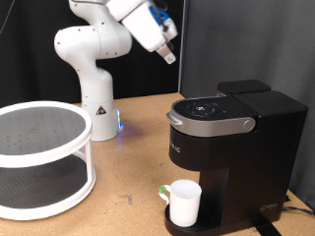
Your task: Make a cup of coffee with the keurig machine
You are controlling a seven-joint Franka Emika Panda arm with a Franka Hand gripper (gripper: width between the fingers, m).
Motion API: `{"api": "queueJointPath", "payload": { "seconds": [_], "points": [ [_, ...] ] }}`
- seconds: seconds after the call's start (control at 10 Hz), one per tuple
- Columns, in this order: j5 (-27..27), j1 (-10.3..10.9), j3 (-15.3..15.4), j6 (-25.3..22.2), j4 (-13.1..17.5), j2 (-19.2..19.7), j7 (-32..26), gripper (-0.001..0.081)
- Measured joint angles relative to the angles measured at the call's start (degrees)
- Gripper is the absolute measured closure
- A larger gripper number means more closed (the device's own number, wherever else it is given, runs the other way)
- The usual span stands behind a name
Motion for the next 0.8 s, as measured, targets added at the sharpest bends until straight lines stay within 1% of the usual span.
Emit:
{"api": "queueJointPath", "payload": {
  "seconds": [0.1, 0.2, 0.3, 0.5, 0.6, 0.8],
  "points": [
    [-3.89, -0.09, 1.16, -3.02, 2.86, 1.8, 3.4, 0.0001],
    [-6.28, -0.07, 1.88, -5.9, 5.65, 3.77, 5.51, 0.0001],
    [-7.79, -0.16, 2.24, -8.65, 8.77, 6.74, 6.6, 0.0001],
    [-7.26, -0.09, 2.3, -6.9, 8.26, 6.46, 5.64, 0.0001],
    [-8.2, -0.01, 2.69, -6.84, 9.09, 6.77, 5.22, 0.0001],
    [-14.37, 0.19, 4.43, -8.06, 13.43, 8.97, 5.29, 0.0001]
  ]
}}
